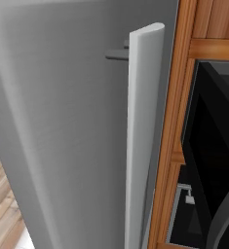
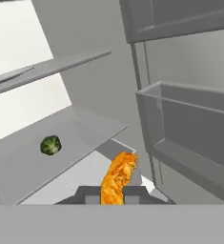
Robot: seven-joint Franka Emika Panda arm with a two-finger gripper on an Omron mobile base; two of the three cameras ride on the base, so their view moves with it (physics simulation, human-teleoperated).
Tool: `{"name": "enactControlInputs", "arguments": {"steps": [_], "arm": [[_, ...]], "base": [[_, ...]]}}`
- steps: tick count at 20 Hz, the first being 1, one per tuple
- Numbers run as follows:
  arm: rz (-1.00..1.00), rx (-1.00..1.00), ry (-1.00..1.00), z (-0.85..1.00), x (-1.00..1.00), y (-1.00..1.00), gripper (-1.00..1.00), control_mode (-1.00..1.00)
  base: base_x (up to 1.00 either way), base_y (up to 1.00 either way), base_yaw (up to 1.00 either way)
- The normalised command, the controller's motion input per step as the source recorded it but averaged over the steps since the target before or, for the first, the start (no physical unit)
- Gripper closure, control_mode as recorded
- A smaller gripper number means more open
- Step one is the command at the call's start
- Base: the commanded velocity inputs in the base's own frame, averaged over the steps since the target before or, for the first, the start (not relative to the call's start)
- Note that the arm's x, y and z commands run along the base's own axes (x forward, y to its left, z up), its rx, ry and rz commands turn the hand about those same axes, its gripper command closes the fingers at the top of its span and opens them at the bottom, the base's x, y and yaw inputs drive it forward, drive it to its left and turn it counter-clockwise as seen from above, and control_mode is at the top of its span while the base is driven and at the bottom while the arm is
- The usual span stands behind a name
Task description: Transport the shrimp from the fridge to the microwave and turn on the microwave.
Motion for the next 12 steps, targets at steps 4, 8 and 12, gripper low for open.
{"name": "enactControlInputs", "arguments": {"steps": [4,8,12], "arm": [[0.00,0.05,0.17,-0.53,0.00,-0.05,1.00,-1.00],[0.00,0.01,0.01,-0.22,0.00,-0.01,1.00,-1.00],[0.02,0.02,0.01,-0.07,0.00,-0.06,1.00,-1.00]], "base": [[0.00,0.00,0.00],[0.00,0.00,0.00],[0.00,0.00,0.00]]}}
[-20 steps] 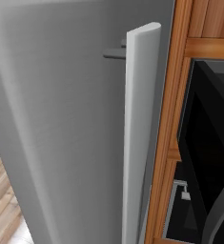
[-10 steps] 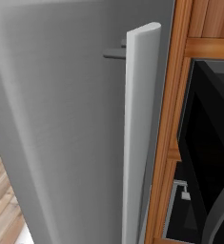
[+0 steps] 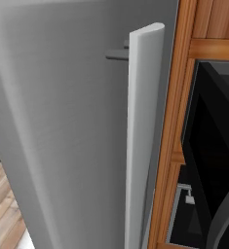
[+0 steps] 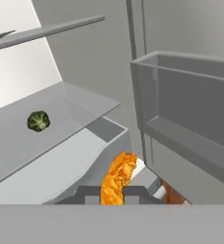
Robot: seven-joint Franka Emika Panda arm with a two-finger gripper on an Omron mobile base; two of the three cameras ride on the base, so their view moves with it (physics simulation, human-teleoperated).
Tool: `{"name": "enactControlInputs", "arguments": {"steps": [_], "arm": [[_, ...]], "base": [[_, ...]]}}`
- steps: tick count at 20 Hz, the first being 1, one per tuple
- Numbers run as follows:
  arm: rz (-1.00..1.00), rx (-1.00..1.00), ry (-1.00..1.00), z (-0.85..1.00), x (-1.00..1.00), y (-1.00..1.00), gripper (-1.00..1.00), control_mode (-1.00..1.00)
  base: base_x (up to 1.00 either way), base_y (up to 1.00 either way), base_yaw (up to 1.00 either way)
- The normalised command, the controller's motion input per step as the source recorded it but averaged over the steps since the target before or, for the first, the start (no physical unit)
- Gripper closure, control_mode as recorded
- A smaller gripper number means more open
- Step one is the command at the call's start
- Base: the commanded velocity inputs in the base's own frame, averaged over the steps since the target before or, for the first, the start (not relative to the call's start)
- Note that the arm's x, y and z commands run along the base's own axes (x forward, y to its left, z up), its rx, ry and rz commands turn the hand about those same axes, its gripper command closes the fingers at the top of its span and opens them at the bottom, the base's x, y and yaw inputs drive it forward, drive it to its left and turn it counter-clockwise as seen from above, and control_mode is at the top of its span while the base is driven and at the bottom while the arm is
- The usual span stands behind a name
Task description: Transport the shrimp from the fridge to the microwave and turn on the microwave.
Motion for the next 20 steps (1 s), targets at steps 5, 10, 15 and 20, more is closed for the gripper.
{"name": "enactControlInputs", "arguments": {"steps": [5,10,15,20], "arm": [[0.10,0.05,0.05,-0.27,0.02,-0.10,1.00,-1.00],[0.12,0.03,0.02,-0.29,0.04,-0.09,1.00,-1.00],[0.03,0.00,0.00,-0.13,0.02,0.00,1.00,-1.00],[0.00,0.00,0.00,-0.02,0.00,0.00,1.00,1.00]], "base": [[0.00,0.00,0.00],[0.00,0.00,0.00],[0.00,0.00,0.00],[0.00,0.00,0.00]]}}
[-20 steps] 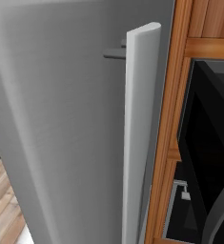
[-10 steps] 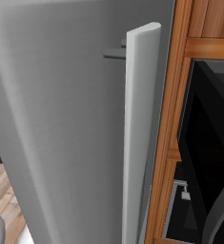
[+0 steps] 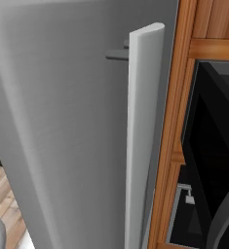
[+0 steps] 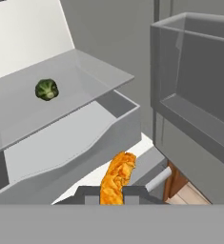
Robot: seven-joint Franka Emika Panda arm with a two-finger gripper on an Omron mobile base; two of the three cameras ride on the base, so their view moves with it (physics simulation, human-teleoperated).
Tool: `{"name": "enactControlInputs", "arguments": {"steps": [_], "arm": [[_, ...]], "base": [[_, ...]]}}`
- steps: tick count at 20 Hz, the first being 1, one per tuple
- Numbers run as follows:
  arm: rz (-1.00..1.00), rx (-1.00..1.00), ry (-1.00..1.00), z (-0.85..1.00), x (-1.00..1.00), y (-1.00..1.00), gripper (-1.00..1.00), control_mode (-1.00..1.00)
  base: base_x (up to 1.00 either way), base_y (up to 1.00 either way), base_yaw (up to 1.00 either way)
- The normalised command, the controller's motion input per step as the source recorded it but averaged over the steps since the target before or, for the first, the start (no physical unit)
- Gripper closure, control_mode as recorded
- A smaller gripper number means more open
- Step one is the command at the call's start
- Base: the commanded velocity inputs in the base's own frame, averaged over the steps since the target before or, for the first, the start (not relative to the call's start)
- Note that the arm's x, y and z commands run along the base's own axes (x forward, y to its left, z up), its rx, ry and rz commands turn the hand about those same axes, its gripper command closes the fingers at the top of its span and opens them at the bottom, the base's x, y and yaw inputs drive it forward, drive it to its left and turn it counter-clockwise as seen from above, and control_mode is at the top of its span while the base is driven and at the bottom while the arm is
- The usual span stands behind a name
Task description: Transport the shrimp from the fridge to the microwave and turn on the microwave.
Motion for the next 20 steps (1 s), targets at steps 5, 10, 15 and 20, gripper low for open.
{"name": "enactControlInputs", "arguments": {"steps": [5,10,15,20], "arm": [[0.00,0.00,0.00,0.00,0.00,0.00,1.00,1.00],[0.00,0.00,0.00,0.00,0.00,0.00,1.00,1.00],[0.00,0.00,0.00,0.00,0.00,0.00,1.00,1.00],[0.00,0.00,0.00,0.00,0.00,0.00,1.00,1.00]], "base": [[0.00,0.13,-0.02],[0.00,0.26,-0.08],[0.00,0.27,0.00],[0.00,0.43,0.15]]}}
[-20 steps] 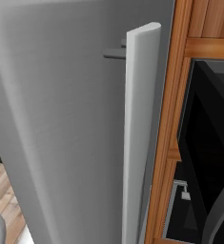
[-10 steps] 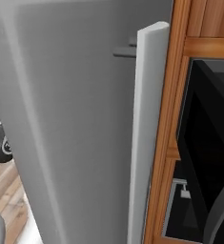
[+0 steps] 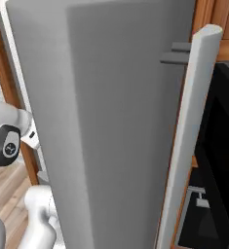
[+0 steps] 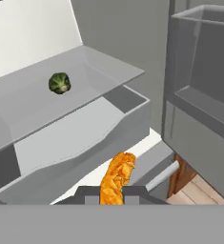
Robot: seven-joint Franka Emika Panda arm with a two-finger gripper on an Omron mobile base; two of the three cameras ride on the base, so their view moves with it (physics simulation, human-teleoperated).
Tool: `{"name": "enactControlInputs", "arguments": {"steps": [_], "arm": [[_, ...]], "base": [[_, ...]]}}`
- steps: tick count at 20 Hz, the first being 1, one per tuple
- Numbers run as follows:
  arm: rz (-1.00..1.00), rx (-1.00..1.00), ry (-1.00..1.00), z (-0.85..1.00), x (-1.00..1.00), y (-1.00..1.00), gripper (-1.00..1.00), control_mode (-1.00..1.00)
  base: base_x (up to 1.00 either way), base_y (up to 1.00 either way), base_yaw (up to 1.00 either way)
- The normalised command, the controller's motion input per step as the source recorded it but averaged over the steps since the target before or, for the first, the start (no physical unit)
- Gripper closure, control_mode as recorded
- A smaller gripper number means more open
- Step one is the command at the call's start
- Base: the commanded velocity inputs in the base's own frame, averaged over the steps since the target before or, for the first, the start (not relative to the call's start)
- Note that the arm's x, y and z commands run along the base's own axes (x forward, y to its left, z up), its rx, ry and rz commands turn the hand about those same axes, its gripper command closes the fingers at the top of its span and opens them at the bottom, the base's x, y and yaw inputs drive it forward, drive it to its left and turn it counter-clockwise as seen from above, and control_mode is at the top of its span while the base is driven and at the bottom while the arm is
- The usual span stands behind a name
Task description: Transport the shrimp from the fridge to the microwave and turn on the microwave.
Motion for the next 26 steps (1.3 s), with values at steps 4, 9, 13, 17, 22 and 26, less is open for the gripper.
{"name": "enactControlInputs", "arguments": {"steps": [4,9,13,17,22,26], "arm": [[0.00,0.00,0.00,0.00,0.00,0.00,1.00,1.00],[0.00,0.00,0.00,0.00,0.00,0.00,1.00,1.00],[0.00,0.00,0.00,0.00,0.00,0.00,1.00,1.00],[0.00,0.00,0.00,0.00,0.00,0.00,1.00,1.00],[0.00,0.00,0.00,0.00,0.00,0.00,1.00,1.00],[0.00,0.00,0.00,0.00,0.00,0.00,1.00,1.00]], "base": [[0.00,0.41,0.34],[-0.02,0.32,0.43],[0.00,0.33,0.46],[0.00,0.47,0.45],[0.00,0.46,0.49],[0.00,0.34,0.54]]}}
